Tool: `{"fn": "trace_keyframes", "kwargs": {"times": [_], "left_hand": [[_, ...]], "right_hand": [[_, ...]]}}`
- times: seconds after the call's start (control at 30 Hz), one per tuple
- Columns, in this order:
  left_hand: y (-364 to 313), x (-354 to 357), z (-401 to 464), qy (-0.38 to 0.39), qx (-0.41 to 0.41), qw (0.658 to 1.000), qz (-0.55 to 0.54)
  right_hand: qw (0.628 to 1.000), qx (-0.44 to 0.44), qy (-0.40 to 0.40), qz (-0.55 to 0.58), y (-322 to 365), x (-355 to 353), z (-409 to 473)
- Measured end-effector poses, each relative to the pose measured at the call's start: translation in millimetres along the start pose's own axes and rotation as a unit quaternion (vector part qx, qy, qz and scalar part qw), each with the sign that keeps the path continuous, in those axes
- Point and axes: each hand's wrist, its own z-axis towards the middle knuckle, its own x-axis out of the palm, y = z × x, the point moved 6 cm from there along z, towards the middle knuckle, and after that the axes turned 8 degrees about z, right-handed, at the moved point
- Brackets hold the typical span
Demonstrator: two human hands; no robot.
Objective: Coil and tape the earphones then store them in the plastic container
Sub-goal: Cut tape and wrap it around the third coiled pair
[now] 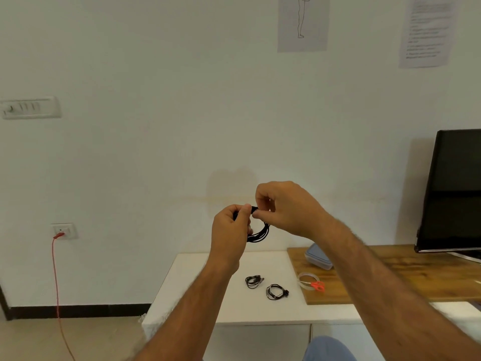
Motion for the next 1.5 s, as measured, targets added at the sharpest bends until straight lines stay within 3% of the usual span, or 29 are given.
{"fn": "trace_keyframes", "kwargs": {"times": [0.57,1.1,1.5], "left_hand": [[1.6,2.3,1.7,0.010,-0.031,0.999,-0.007],[-0.4,2.5,0.7,0.058,-0.084,0.993,-0.059],[5.2,1.7,3.1,0.064,-0.113,0.990,-0.052]], "right_hand": [[0.993,-0.078,-0.065,-0.054,4.5,2.9,-5.0],[0.999,-0.042,-0.008,-0.028,-2.5,15.1,-6.0],[0.999,-0.034,-0.020,-0.024,-7.7,20.2,-7.5]]}}
